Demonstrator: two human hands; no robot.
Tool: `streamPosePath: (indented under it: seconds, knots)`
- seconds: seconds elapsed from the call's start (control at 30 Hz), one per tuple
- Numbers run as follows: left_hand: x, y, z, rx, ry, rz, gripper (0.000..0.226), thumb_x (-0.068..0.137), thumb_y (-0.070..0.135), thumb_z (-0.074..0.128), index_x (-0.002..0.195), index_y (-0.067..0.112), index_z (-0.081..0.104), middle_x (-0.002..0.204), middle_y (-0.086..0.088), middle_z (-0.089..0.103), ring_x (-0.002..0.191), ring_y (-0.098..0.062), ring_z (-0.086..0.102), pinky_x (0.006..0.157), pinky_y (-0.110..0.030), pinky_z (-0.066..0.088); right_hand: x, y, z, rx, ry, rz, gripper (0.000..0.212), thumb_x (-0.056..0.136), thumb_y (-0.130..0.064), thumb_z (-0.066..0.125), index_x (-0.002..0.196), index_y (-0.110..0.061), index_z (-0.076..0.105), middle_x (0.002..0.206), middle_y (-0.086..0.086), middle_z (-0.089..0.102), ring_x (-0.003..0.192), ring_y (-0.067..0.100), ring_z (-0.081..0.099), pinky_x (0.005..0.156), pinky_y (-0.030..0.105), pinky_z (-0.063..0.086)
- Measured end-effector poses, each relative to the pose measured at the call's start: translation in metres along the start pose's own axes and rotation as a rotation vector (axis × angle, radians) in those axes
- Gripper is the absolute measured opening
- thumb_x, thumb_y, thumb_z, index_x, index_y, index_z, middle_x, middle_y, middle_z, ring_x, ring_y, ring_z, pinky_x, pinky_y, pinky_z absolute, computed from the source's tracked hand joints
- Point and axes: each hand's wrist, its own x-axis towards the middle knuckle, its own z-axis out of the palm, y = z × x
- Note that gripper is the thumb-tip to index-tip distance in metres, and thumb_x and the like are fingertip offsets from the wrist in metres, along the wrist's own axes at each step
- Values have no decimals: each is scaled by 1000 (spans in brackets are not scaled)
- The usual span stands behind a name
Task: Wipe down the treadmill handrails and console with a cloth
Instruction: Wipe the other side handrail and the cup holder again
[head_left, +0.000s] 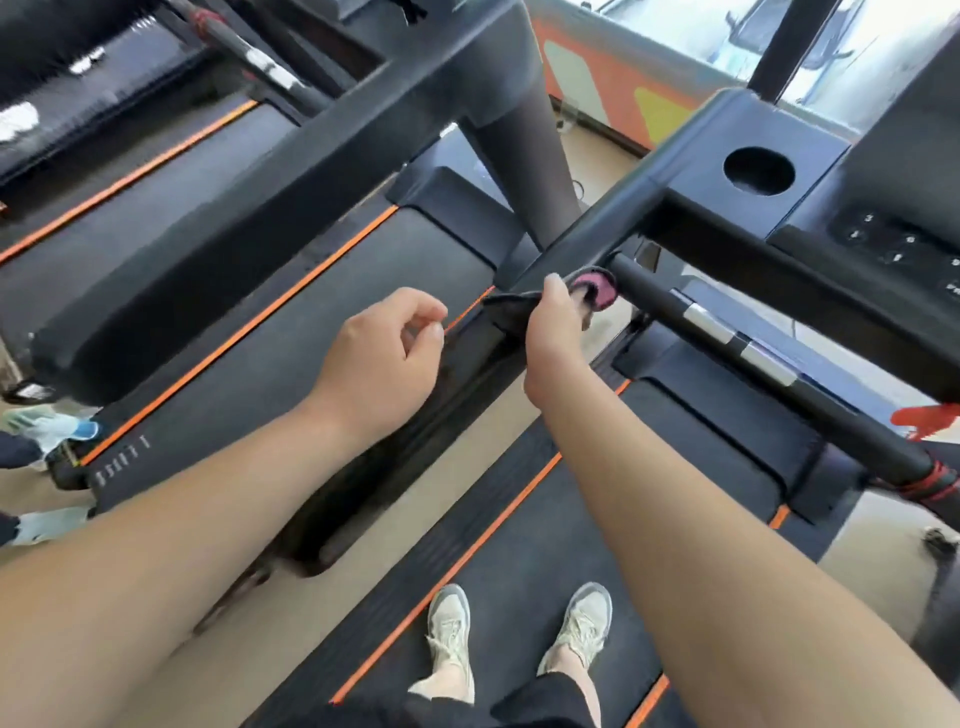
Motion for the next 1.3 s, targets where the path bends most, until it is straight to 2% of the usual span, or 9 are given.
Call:
streamPosePath:
  seconds: [0.1, 0.2, 0.4, 0.53, 0.73, 0.83, 1.0, 1.13, 1.3]
  knots:
    - [-5, -32, -22, -30, 21, -22, 20, 103, 24, 54, 120, 24, 65, 104, 14, 69, 97, -7, 67, 94, -33, 55, -27, 33, 26, -249, 48, -224, 66, 98, -39, 29, 150, 1, 30, 155, 19, 27, 136, 32, 30, 115, 38, 22]
    - [-9, -58, -28, 13, 3, -41, 22, 103, 22, 54, 122, 22, 65, 107, 12, 69, 100, -9, 65, 96, -33, 53, -72, 83, 47, -201, 30, -174, 69, 101, -33, 32, 155, 5, 14, 161, 21, 16, 148, 31, 15, 123, 37, 7]
    - [-16, -98, -18, 95, -134, -63, 26, 101, 20, 55, 124, 19, 66, 118, 5, 69, 110, -15, 62, 97, -25, 45, -66, 102, 56, -250, 72, -106, 77, 103, -47, 34, 159, -2, 5, 167, 15, 8, 153, 25, 12, 125, 42, 9]
    - [-19, -107, -22, 63, -157, -84, 28, 103, 21, 50, 127, 21, 65, 124, 8, 66, 115, -12, 58, 100, -26, 43, -21, 69, 45, -302, 131, 10, 90, 90, -68, 27, 157, -9, 17, 153, -1, 30, 149, 27, 28, 121, 46, 19]
    - [-21, -116, -27, 27, -133, -138, 29, 104, 20, 46, 127, 21, 65, 118, 7, 69, 111, -13, 62, 102, -31, 47, -135, 167, 74, -233, 42, -199, 73, 105, -39, 40, 160, -7, 3, 165, 1, 19, 146, 7, 21, 110, 3, 6]
    - [-23, -120, -30, 19, -142, -149, 29, 104, 20, 47, 127, 21, 64, 117, 7, 69, 110, -12, 62, 103, -31, 47, -194, 212, 91, -277, -139, 11, 79, 106, -48, 33, 159, -7, -9, 168, 8, 4, 154, 17, 8, 122, 25, 3]
    - [-25, -121, -34, -2, -139, -140, 29, 104, 20, 47, 129, 21, 63, 122, 8, 68, 113, -9, 61, 103, -27, 45, -144, 167, 78, -166, 129, 83, 63, 98, -59, 28, 126, -5, 45, 143, 17, 45, 128, 31, 44, 114, 41, 29]
    - [-27, -118, -32, -39, -147, -151, 30, 106, 22, 45, 131, 22, 62, 123, 9, 66, 115, -9, 59, 102, -27, 44, -109, 127, 55, -32, 145, 50, 61, 100, -57, 17, 132, -17, 51, 129, -1, 44, 115, 23, 44, 103, 38, 34]
    - [-32, -118, -23, -66, -145, -142, 30, 105, 22, 46, 130, 22, 63, 125, 10, 66, 117, -9, 59, 104, -27, 43, -127, 144, 61, 453, 107, 286, 36, 90, -52, 42, 96, -27, 68, 103, -6, 74, 98, 22, 70, 84, 38, 58]
